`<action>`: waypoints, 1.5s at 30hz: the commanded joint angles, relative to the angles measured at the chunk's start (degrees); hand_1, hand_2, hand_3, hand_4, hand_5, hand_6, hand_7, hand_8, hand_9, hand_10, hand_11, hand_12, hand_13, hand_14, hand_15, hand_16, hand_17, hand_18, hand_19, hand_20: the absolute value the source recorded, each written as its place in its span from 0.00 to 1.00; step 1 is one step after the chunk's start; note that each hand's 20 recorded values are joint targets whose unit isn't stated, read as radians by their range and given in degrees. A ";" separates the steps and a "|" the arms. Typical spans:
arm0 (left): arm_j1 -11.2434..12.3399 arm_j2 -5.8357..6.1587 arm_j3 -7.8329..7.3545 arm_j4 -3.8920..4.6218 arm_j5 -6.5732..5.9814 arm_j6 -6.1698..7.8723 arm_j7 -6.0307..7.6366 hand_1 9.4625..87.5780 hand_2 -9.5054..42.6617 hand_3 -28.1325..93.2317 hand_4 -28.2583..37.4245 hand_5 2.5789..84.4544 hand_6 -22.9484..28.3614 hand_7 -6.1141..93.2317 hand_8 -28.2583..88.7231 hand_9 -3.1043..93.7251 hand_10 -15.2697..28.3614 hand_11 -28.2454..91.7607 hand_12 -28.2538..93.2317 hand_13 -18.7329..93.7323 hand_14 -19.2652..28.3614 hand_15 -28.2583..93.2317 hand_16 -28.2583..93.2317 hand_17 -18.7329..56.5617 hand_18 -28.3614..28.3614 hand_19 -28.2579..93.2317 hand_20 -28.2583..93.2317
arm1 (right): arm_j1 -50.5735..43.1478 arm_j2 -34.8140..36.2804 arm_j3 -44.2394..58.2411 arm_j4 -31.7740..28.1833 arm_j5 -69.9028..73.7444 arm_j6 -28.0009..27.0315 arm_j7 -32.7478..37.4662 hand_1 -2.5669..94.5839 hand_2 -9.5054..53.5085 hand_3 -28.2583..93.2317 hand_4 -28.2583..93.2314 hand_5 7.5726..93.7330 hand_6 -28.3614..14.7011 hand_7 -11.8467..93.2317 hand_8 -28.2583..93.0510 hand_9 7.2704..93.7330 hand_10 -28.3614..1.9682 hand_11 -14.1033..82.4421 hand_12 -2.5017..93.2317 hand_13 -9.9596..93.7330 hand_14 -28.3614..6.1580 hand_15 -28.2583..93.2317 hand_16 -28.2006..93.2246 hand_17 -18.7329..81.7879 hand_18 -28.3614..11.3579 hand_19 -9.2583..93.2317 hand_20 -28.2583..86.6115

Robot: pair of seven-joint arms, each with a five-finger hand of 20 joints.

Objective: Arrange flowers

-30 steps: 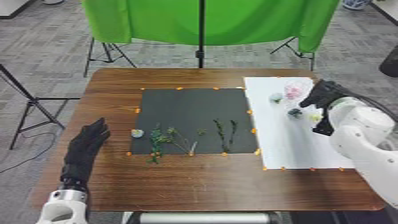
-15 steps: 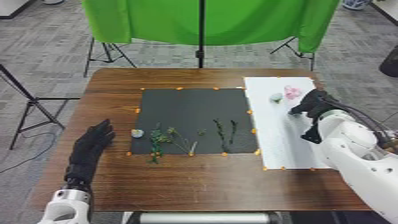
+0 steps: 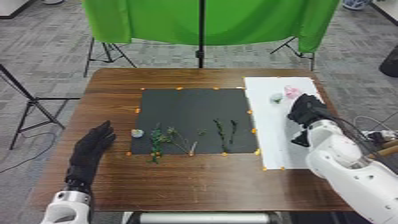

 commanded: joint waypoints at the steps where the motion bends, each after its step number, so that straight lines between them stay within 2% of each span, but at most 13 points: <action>1: 1.40 -0.11 -0.82 -0.07 0.26 -0.28 -0.87 0.15 0.27 0.74 0.00 0.45 0.54 0.12 0.20 0.40 0.61 0.31 0.33 0.40 0.73 0.35 0.26 0.28 0.72 0.25 0.39 | 11.53 -0.84 -4.18 -9.07 -0.37 0.43 -3.24 0.69 0.00 0.63 0.14 0.86 0.67 0.28 0.31 0.98 0.62 0.37 0.42 1.00 0.77 0.70 0.49 0.90 0.53 1.00 0.65; 7: 1.03 0.01 -0.31 -0.11 -0.85 1.16 -0.22 0.16 0.30 0.72 0.00 0.45 0.54 0.12 0.20 0.40 0.61 0.31 0.33 0.40 0.73 0.35 0.26 0.28 0.73 0.26 0.39 | 30.74 -12.91 -22.20 -3.52 2.92 -2.33 -9.97 0.69 0.00 0.63 0.14 0.86 0.66 0.28 0.32 0.98 0.61 0.38 0.42 1.00 0.77 0.70 0.48 0.90 0.55 1.00 0.65; 10: 0.27 0.58 0.68 -0.12 -1.20 2.40 -0.37 0.15 0.42 0.69 0.00 0.45 0.54 0.12 0.20 0.40 0.61 0.31 0.33 0.40 0.73 0.35 0.26 0.28 0.73 0.26 0.38 | 36.01 -20.29 -28.76 1.49 3.06 -3.87 -12.36 0.69 0.00 0.63 0.14 0.86 0.66 0.28 0.32 0.98 0.62 0.39 0.41 1.00 0.77 0.70 0.48 0.90 0.55 1.00 0.65; 13: -1.05 1.39 1.75 0.04 -1.64 3.09 -0.48 0.17 0.55 0.64 0.00 0.45 0.54 0.12 0.20 0.40 0.62 0.31 0.33 0.41 0.73 0.35 0.26 0.28 0.73 0.26 0.38 | 37.04 -25.63 -31.85 4.56 4.29 -5.51 -12.88 0.69 0.00 0.63 0.14 0.86 0.66 0.28 0.32 0.98 0.62 0.39 0.41 1.00 0.77 0.70 0.48 0.90 0.54 1.00 0.65; 15: -1.95 1.89 2.36 0.27 -1.37 3.90 0.12 0.19 0.62 0.60 0.00 0.45 0.54 0.12 0.20 0.41 0.63 0.31 0.33 0.41 0.73 0.36 0.26 0.28 0.73 0.26 0.38 | 36.88 -28.11 -33.37 6.76 5.43 -5.63 -13.32 0.69 0.00 0.63 0.14 0.86 0.66 0.28 0.32 0.98 0.62 0.40 0.41 1.00 0.77 0.70 0.48 0.90 0.54 1.00 0.65; 16: -1.44 1.93 2.35 -0.06 -1.37 4.19 0.75 0.20 0.65 0.60 0.00 0.46 0.55 0.12 0.20 0.41 0.63 0.32 0.32 0.41 0.73 0.35 0.26 0.28 0.72 0.26 0.38 | 36.67 -28.70 -34.36 6.84 5.14 -6.13 -12.70 0.69 0.00 0.63 0.14 0.86 0.66 0.28 0.32 0.98 0.62 0.40 0.41 1.00 0.77 0.70 0.48 0.90 0.54 1.00 0.65; 21: -1.66 2.57 2.82 -0.04 -1.89 6.23 2.45 0.21 0.72 0.60 0.00 0.46 0.55 0.12 0.19 0.42 0.63 0.32 0.32 0.42 0.72 0.35 0.24 0.31 0.69 0.25 0.38 | 36.72 -32.76 -37.53 12.40 5.20 -6.18 -13.06 0.68 0.00 0.64 0.13 0.86 0.66 0.28 0.32 0.97 0.62 0.40 0.41 1.00 0.77 0.70 0.48 0.90 0.54 1.00 0.65; 23: -1.38 2.61 2.57 -0.14 -1.47 5.90 2.98 0.20 0.72 0.62 0.00 0.46 0.55 0.12 0.19 0.42 0.63 0.32 0.31 0.42 0.71 0.34 0.24 0.31 0.69 0.25 0.38 | 36.77 -33.85 -38.31 14.02 5.02 -6.68 -12.83 0.68 0.00 0.64 0.13 0.86 0.66 0.28 0.32 0.97 0.61 0.41 0.41 1.00 0.77 0.70 0.48 0.90 0.54 1.00 0.65; 26: -1.30 2.54 2.62 -0.05 -1.61 5.89 3.67 0.20 0.64 0.64 0.00 0.45 0.56 0.12 0.19 0.42 0.63 0.32 0.31 0.42 0.70 0.34 0.24 0.32 0.68 0.24 0.38 | 36.56 -35.43 -38.72 16.46 3.86 -7.65 -12.94 0.68 0.00 0.64 0.13 0.85 0.67 0.28 0.32 0.97 0.62 0.41 0.40 1.00 0.77 0.70 0.48 0.90 0.54 1.00 0.65; 33: -1.65 2.37 2.73 0.55 -1.35 4.19 3.29 0.16 0.45 0.68 0.00 0.44 0.56 0.11 0.20 0.41 0.63 0.32 0.32 0.41 0.71 0.34 0.25 0.31 0.71 0.25 0.39 | 35.61 -36.98 -38.86 20.37 2.23 -8.63 -12.71 0.65 0.00 0.65 0.12 0.79 0.67 0.27 0.30 0.95 0.61 0.37 0.42 1.00 0.77 0.68 0.51 0.89 0.53 1.00 0.66; 35: -1.66 2.05 2.39 0.57 0.26 3.56 2.88 0.17 0.33 0.71 0.00 0.44 0.56 0.11 0.20 0.40 0.63 0.32 0.32 0.40 0.71 0.34 0.25 0.30 0.73 0.26 0.38 | 35.50 -37.24 -38.81 21.12 2.05 -8.95 -12.68 0.65 0.00 0.64 0.13 0.76 0.66 0.27 0.30 0.94 0.61 0.34 0.43 1.00 0.77 0.67 0.51 0.88 0.54 1.00 0.65; 38: -1.48 1.92 1.87 0.70 1.38 2.07 2.92 0.26 0.14 0.73 0.05 0.41 0.55 0.12 0.20 0.39 0.61 0.32 0.32 0.40 0.71 0.34 0.26 0.29 0.74 0.27 0.38 | 35.50 -37.34 -39.14 21.59 1.72 -8.63 -12.60 0.63 0.00 0.64 0.12 0.74 0.65 0.27 0.29 0.93 0.61 0.34 0.43 1.00 0.77 0.66 0.52 0.88 0.53 1.00 0.65; 45: -1.93 1.71 2.04 1.02 2.07 2.36 3.32 0.32 0.02 0.72 0.12 0.37 0.53 0.13 0.20 0.37 0.58 0.32 0.33 0.40 0.69 0.33 0.26 0.29 0.75 0.26 0.37 | 35.38 -37.63 -39.20 21.87 1.76 -9.15 -12.19 0.58 0.00 0.70 0.10 0.70 0.66 0.27 0.27 0.91 0.59 0.36 0.41 1.00 0.77 0.66 0.52 0.88 0.54 1.00 0.64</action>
